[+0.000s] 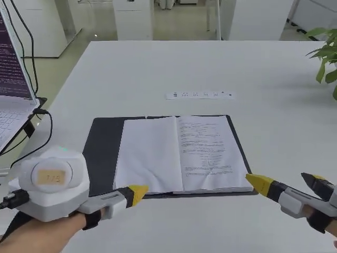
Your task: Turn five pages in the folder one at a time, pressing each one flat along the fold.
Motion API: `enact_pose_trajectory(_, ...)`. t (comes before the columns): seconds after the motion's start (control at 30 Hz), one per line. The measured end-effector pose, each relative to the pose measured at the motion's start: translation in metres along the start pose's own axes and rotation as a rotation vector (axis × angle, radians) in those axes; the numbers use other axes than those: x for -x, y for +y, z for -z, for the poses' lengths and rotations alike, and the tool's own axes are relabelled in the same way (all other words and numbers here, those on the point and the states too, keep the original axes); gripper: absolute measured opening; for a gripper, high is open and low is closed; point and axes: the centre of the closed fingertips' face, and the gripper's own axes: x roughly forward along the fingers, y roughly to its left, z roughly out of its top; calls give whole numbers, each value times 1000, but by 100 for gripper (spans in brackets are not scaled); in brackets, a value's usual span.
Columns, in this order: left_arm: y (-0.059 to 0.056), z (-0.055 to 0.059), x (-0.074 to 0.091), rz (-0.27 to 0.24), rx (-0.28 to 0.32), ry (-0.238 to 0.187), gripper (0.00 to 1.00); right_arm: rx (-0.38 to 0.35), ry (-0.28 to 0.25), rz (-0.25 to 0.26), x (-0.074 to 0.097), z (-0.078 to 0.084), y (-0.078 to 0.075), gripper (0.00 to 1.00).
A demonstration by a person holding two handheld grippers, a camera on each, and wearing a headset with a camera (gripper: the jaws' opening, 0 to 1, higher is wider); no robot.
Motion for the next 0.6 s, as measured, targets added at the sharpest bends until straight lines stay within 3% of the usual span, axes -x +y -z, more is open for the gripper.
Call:
enact_pose_trajectory(0.2,-17,1,-25,41,-25,26,87,-9,9,-11,-3,4,3,95)
enact_pose_trajectory(0.6,-69,-5,-76,129,-81,54,81,-30,27,-24,-4,13,4,93)
